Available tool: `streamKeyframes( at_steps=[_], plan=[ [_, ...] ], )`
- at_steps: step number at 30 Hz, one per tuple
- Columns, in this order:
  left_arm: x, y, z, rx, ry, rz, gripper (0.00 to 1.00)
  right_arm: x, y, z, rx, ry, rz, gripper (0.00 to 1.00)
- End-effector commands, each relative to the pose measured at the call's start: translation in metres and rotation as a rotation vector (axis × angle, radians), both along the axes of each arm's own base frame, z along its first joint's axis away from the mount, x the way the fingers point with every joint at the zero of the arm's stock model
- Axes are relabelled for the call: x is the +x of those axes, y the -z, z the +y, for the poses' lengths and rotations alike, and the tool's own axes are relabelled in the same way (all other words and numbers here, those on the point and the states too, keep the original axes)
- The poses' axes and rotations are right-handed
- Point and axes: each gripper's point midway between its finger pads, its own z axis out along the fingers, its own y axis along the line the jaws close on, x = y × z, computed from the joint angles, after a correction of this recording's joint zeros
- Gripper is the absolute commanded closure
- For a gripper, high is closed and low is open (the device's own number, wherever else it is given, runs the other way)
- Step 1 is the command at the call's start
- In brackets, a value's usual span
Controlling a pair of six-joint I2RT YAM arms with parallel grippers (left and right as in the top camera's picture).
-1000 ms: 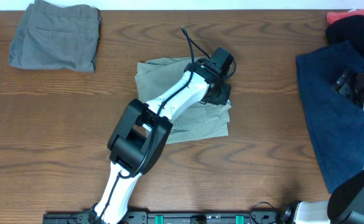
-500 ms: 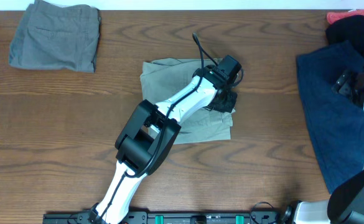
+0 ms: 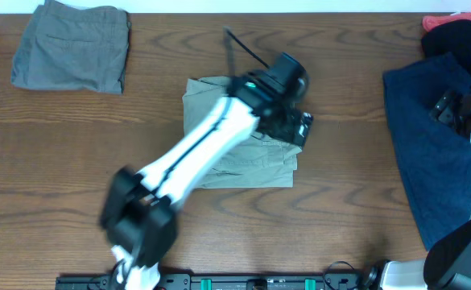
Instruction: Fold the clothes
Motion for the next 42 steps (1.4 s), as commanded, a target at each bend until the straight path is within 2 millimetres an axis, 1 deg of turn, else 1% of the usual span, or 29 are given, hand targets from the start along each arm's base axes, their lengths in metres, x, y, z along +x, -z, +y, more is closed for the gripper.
streamKeyframes(
  at_steps=[1,3,5,6,8,10,11,13,14,17,19,22,24,26,29,32,36,39,40,42],
  plan=[
    [0.018,-0.034,0.038,-0.027,-0.081,-0.054,0.02,-0.001,-0.001,-0.003,-0.011,0.007,0.003,0.01],
    [0.029,-0.041,0.063,-0.019,-0.117,-0.07,0.02,-0.001,-0.001,-0.003,-0.011,0.007,0.003,0.01],
    [0.042,-0.038,0.093,0.0,-0.179,-0.053,0.02,-0.001,-0.001,-0.003,-0.012,0.007,0.004,0.01],
    [0.047,-0.033,0.107,0.013,-0.214,-0.032,0.02,-0.001,-0.001,-0.003,-0.011,0.007,0.003,0.01],
    [0.055,-0.021,0.143,0.043,-0.299,0.024,0.02,-0.001,-0.001,-0.003,-0.011,0.007,0.003,0.01],
    [0.062,-0.009,0.173,0.064,-0.371,0.074,0.02,-0.001,-0.001,-0.003,-0.011,0.007,0.003,0.01],
    [0.065,0.0,0.191,0.076,-0.415,0.108,0.02,-0.001,-0.001,-0.003,-0.011,0.007,0.003,0.01],
    [0.068,0.014,0.213,0.079,-0.471,0.164,0.02,-0.001,-0.001,-0.003,-0.011,0.007,0.003,0.01],
    [0.07,0.022,0.221,0.064,-0.485,0.2,0.02,-0.001,-0.001,-0.003,-0.011,0.007,0.003,0.01],
    [0.068,0.04,0.225,-0.03,-0.431,0.288,0.02,-0.001,-0.001,-0.003,-0.011,0.007,0.003,0.01],
    [0.066,0.058,0.227,-0.07,-0.415,0.352,0.02,-0.001,-0.001,-0.003,-0.011,0.007,0.003,0.01],
    [0.064,0.082,0.232,-0.063,-0.41,0.413,0.02,-0.001,-0.001,-0.003,-0.011,0.007,0.003,0.01],
    [0.061,0.1,0.233,-0.051,-0.359,0.436,0.02,-0.001,-0.001,-0.003,-0.011,0.007,0.003,0.01],
    [0.059,0.113,0.233,-0.044,-0.323,0.455,0.02,-0.001,-0.001,-0.003,-0.011,0.007,0.003,0.01],
    [0.056,0.125,0.228,-0.072,-0.293,0.487,0.02,-0.001,-0.001,-0.003,-0.011,0.007,0.003,0.01],
    [0.053,0.123,0.212,-0.179,-0.216,0.49,0.02,-0.001,-0.001,-0.003,-0.011,0.007,0.003,0.01],
    [0.047,0.127,0.202,-0.239,-0.193,0.502,0.02,-0.001,-0.001,-0.003,-0.011,0.007,0.003,0.01],
    [0.037,0.14,0.198,-0.248,-0.187,0.52,0.02,-0.001,-0.001,-0.003,-0.012,0.007,0.004,0.01],
    [0.033,0.145,0.196,-0.249,-0.183,0.524,0.0,-0.001,-0.001,-0.003,-0.012,0.007,0.003,0.01],
    [0.025,0.157,0.193,-0.246,-0.178,0.531,0.07,-0.001,-0.001,-0.003,-0.011,0.007,0.003,0.01]
  ],
)
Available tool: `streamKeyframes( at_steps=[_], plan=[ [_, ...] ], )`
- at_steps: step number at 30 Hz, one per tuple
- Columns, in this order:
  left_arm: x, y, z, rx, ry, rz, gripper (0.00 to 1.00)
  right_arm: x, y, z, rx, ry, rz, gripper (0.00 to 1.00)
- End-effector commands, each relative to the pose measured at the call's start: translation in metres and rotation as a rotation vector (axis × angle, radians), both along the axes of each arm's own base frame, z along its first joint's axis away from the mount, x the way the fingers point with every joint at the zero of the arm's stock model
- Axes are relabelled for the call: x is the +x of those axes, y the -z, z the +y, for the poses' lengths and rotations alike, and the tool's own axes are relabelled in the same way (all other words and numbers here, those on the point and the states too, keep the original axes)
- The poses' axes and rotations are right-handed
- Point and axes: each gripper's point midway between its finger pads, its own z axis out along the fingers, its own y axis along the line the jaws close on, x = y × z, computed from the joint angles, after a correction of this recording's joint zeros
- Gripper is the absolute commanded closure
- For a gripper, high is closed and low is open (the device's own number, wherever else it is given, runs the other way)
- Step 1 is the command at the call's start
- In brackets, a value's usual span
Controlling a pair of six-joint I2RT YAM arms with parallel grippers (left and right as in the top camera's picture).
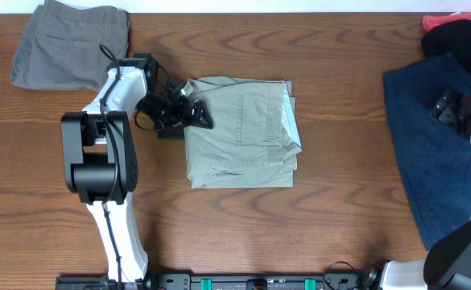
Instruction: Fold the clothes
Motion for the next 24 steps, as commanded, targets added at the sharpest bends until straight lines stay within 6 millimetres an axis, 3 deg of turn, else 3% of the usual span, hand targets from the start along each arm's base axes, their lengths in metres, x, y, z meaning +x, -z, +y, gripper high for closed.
streamKeyframes(
  at_steps=[1,9,10,11,17,24],
  plan=[
    [-0.027,0.033,-0.008,-0.002,0.039,0.065,0.15,-0.001,-0.001,-0.003,-0.011,0.007,0.004,0.01],
    [-0.032,0.043,-0.009,0.011,-0.008,0.101,0.69,-0.001,-0.001,-0.003,-0.011,0.007,0.003,0.01],
    [-0.03,0.042,-0.007,0.02,-0.018,0.104,0.78,-0.001,-0.001,-0.003,-0.011,0.007,0.003,0.01],
    [-0.029,0.043,-0.004,0.045,-0.033,0.111,0.93,-0.001,-0.001,-0.003,-0.011,0.007,0.003,0.01],
    [-0.009,0.034,0.021,0.236,-0.077,0.104,0.94,-0.001,-0.001,-0.003,-0.011,0.007,0.003,0.01],
    [0.046,-0.006,0.056,0.452,-0.084,-0.071,0.94,-0.001,-0.001,-0.003,-0.011,0.007,0.003,0.01]
  ],
)
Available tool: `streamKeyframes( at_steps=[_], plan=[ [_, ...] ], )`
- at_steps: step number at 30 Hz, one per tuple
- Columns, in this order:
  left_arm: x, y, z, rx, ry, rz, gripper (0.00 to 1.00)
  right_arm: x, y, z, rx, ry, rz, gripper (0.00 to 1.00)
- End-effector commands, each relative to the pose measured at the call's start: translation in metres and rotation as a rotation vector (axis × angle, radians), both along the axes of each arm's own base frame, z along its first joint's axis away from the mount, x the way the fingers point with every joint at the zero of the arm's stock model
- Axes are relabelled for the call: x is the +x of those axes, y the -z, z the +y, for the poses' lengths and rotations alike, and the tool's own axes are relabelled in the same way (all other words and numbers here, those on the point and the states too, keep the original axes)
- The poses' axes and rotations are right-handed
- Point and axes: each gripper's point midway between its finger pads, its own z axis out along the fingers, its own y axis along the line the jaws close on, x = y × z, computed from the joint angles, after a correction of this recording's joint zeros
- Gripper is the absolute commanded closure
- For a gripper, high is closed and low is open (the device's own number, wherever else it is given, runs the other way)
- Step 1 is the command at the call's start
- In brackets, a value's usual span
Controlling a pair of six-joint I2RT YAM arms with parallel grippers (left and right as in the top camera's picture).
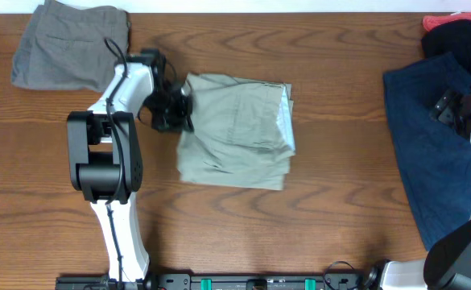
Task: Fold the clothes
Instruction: 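Drag the folded khaki shorts up-left onto the grey shorts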
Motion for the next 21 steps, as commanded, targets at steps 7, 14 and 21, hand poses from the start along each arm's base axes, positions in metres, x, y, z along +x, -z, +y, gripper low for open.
streamKeyframes(
  at_steps=[7,14,21],
  plan=[
    [0.077,-0.046,0.081,0.475,0.031,-0.28,0.94,-0.001,-0.001,-0.003,-0.012,0.007,0.003,0.01],
    [0.109,-0.078,0.141,0.793,-0.017,-0.409,0.94,-0.001,-0.001,-0.003,-0.012,0.007,0.003,0.01],
    [0.131,-0.095,0.176,0.86,-0.028,-0.496,0.94,-0.001,-0.001,-0.003,-0.012,0.007,0.003,0.01]
  ],
)
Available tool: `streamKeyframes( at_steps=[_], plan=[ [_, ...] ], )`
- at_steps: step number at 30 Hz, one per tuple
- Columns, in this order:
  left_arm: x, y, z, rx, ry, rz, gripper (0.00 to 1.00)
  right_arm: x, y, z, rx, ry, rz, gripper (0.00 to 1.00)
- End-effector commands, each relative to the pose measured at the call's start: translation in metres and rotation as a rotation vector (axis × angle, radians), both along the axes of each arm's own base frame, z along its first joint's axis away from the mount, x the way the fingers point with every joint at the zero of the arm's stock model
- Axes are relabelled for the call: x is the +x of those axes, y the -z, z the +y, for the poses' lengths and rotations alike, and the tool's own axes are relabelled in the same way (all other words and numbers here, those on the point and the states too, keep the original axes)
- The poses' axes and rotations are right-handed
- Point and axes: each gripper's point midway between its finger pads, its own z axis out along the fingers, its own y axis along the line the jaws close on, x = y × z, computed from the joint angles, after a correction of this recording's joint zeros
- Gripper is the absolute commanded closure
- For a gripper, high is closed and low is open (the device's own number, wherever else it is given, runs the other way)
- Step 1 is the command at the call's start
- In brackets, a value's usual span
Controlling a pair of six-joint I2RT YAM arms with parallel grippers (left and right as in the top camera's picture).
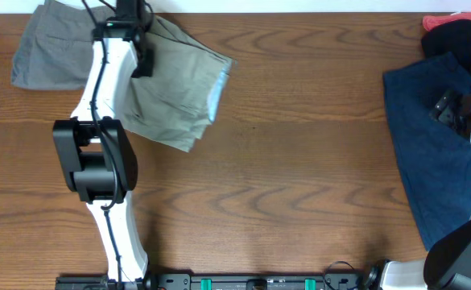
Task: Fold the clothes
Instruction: 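Drag the folded khaki shorts up-left onto the grey shorts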
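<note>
The folded olive-green garment lies tilted at the table's upper left, its left part under my left arm and overlapping the folded grey garment. My left gripper is at the garment's far edge near the table's back; its jaws appear closed on the cloth edge. A dark blue garment lies spread at the right. My right gripper rests above the blue cloth at the right edge; its jaws cannot be made out.
A black garment and a red one are piled at the far right corner. Bare wooden table fills the middle and front. My left arm's base stands left of centre.
My left gripper has moved from the olive garment's left edge toward the back-left corner, and the garment has shifted up-left with it, now rotated and partly on the grey pile.
First my left arm reached across the folded olive garment at the table's centre. Then the gripper was at its left edge. Then the garment had shifted slightly left and skewed. Now it lies at upper left beside the grey stack.
</note>
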Motion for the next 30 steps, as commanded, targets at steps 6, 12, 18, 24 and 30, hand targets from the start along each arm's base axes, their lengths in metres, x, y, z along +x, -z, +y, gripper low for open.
streamKeyframes(
  at_steps=[6,12,18,24,30],
  plan=[
    [0.033,-0.04,0.032,0.121,0.007,-0.139,0.94,-0.001,-0.001,-0.003,-0.012,0.007,0.003,0.01],
    [0.044,-0.068,0.052,0.237,-0.066,-0.231,0.94,-0.001,-0.001,-0.003,-0.012,0.007,0.003,0.01],
    [0.047,-0.084,0.065,0.308,-0.135,-0.287,0.94,-0.001,-0.001,-0.003,-0.011,0.007,0.004,0.01],
    [0.052,-0.107,0.071,0.288,-0.248,-0.422,0.94,-0.001,-0.001,-0.003,-0.012,0.007,0.003,0.01],
    [0.053,-0.122,0.071,0.23,-0.335,-0.521,0.94,-0.001,-0.001,-0.003,-0.012,0.007,0.003,0.01]
  ],
)
